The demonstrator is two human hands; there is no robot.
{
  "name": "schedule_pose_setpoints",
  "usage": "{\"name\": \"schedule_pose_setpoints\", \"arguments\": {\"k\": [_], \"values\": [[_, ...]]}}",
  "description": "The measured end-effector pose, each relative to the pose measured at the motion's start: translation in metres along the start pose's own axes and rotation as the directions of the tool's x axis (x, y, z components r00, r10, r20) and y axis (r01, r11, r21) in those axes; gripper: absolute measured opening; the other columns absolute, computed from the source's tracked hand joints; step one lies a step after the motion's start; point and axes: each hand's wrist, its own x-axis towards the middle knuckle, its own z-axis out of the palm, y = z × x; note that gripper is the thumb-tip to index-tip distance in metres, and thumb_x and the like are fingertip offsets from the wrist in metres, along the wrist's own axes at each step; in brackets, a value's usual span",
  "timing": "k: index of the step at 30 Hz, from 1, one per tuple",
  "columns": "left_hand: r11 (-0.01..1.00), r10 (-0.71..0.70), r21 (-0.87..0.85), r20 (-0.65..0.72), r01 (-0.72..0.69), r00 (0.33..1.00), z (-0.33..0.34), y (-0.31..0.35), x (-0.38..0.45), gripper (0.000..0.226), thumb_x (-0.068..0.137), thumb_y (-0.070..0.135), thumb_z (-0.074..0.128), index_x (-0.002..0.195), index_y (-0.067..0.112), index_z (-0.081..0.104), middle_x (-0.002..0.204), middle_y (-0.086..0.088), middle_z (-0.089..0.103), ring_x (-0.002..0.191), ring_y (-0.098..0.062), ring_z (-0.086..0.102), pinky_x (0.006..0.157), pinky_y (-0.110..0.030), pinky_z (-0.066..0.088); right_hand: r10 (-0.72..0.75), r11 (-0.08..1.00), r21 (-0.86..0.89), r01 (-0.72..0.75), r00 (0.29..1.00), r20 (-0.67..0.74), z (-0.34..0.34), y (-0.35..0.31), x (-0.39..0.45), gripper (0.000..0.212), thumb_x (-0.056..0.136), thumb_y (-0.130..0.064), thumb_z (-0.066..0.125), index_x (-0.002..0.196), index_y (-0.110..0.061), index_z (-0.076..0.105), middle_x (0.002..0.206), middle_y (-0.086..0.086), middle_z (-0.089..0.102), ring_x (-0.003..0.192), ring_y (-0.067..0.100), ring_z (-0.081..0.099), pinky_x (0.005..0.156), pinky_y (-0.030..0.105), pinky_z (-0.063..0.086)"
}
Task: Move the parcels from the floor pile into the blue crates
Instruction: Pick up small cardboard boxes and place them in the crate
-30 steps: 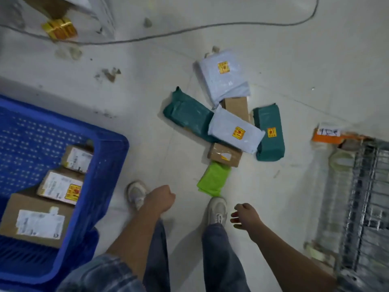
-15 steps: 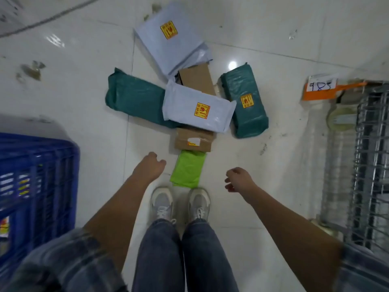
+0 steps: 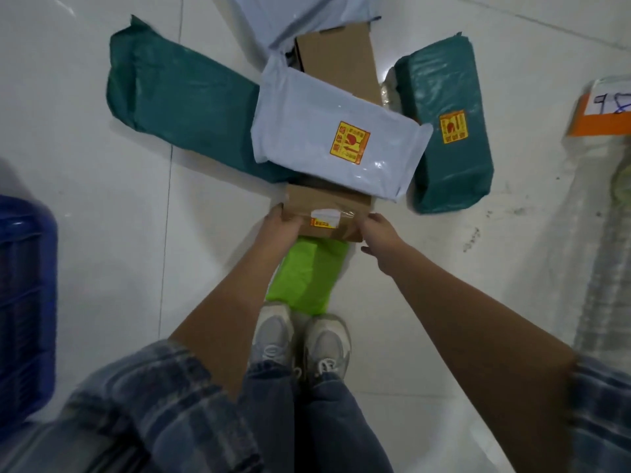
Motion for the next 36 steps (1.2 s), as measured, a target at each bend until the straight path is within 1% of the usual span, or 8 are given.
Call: {"name": "schedule_pose_setpoints", "arguments": {"k": [5, 9, 15, 21, 23, 26, 29, 36], "values": [[0.93, -0.136, -0.354, -0.091, 0.095, 0.987, -0.005, -0.005, -0.034, 0.046, 0.09, 0.025, 0.055, 0.132, 0.011, 0.042, 0.131, -0.011, 0.054, 0.111, -0.025, 0.055, 0.102, -0.039, 0.044, -0.125, 0.99, -0.066, 0.12, 0.99, -0.065, -0.003, 0.007, -0.032, 0.04, 0.078, -0.023, 0.073, 0.091, -0.01, 0.037, 0.086, 0.004, 0.045, 0.072, 0.014, 0.045, 0.055, 0.021, 0.037], [0.828, -0.239, -0.538, -0.087, 0.156, 0.967, -0.027, 0.003, -0.076, 0.032, 0.09, 0.03, 0.057, 0.115, 0.014, 0.046, 0.124, -0.013, 0.058, 0.099, -0.024, 0.057, 0.097, -0.041, 0.049, -0.129, 0.989, -0.069, 0.132, 0.991, 0.041, -0.009, 0.003, -0.085, 0.062, 0.067, -0.025, 0.084, 0.102, -0.01, 0.035, 0.086, -0.002, 0.043, 0.075, 0.01, 0.047, 0.061, 0.02, 0.042], [0.769, -0.269, -0.605, -0.012, 0.207, 0.963, -0.06, 0.021, -0.148, 0.07, 0.083, 0.048, 0.062, 0.138, 0.017, 0.036, 0.132, -0.009, 0.052, 0.109, -0.029, 0.058, 0.08, -0.042, 0.054, -0.352, 0.913, -0.196, 0.357, 0.934, 0.064, 0.001, -0.011, -0.169, 0.062, 0.06, -0.035, 0.086, 0.105, -0.012, 0.05, 0.101, 0.004, 0.057, 0.091, 0.019, 0.058, 0.072, 0.032, 0.052], [0.637, -0.232, -0.704, 0.212, 0.313, 0.949, -0.078, 0.05, -0.211, 0.088, 0.053, 0.06, 0.08, 0.124, 0.015, 0.054, 0.112, -0.011, 0.067, 0.1, -0.031, 0.066, 0.087, -0.051, 0.054, -0.862, 0.167, -0.749, 0.641, 0.463, 0.204, 0.013, -0.019, -0.242, 0.072, 0.044, -0.034, 0.083, 0.103, -0.01, 0.05, 0.104, 0.013, 0.057, 0.09, 0.028, 0.052, 0.072, 0.035, 0.046], [0.634, -0.204, -0.723, 0.186, 0.275, 0.961, -0.085, 0.056, -0.226, 0.082, 0.054, 0.044, 0.084, 0.125, 0.015, 0.056, 0.11, -0.012, 0.071, 0.098, -0.031, 0.069, 0.082, -0.045, 0.057, -0.859, 0.092, -0.696, 0.712, 0.41, 0.306, 0.013, -0.017, -0.256, 0.072, 0.051, -0.04, 0.078, 0.111, -0.016, 0.045, 0.113, 0.012, 0.055, 0.1, 0.024, 0.046, 0.082, 0.036, 0.044], [0.651, -0.153, -0.726, 0.163, 0.223, 0.975, -0.101, 0.055, -0.249, 0.058, 0.074, 0.025, 0.072, 0.128, 0.013, 0.054, 0.114, -0.014, 0.069, 0.101, -0.031, 0.068, 0.068, -0.037, 0.059, -0.764, 0.494, -0.38, 0.782, 0.599, 0.239, 0.003, -0.028, -0.281, 0.059, 0.069, -0.047, 0.063, 0.117, -0.017, 0.049, 0.122, 0.007, 0.047, 0.112, 0.018, 0.045, 0.095, 0.028, 0.039], [0.623, -0.033, -0.757, 0.225, 0.196, 0.974, -0.116, 0.053, -0.279, 0.043, 0.087, 0.021, 0.058, 0.129, 0.012, 0.053, 0.121, -0.015, 0.065, 0.105, -0.03, 0.065, 0.066, -0.034, 0.06, -0.303, 0.93, 0.266, 0.253, 0.938, 0.168, -0.011, -0.051, -0.299, 0.038, 0.089, -0.042, 0.048, 0.117, -0.015, 0.049, 0.117, 0.007, 0.055, 0.104, 0.019, 0.057, 0.088, 0.031, 0.047], [0.692, 0.112, -0.722, 0.121, 0.01, 0.986, -0.157, 0.015, -0.328, 0.041, 0.082, 0.018, 0.067, 0.121, 0.015, 0.056, 0.117, -0.014, 0.068, 0.103, -0.029, 0.066, 0.089, -0.043, 0.054, -0.151, 0.989, 0.085, 0.125, 0.824, 0.546, 0.009, -0.05, -0.338, 0.036, 0.088, -0.029, 0.058, 0.118, -0.009, 0.059, 0.114, 0.015, 0.068, 0.1, 0.027, 0.064, 0.093, 0.043, 0.051]]}}
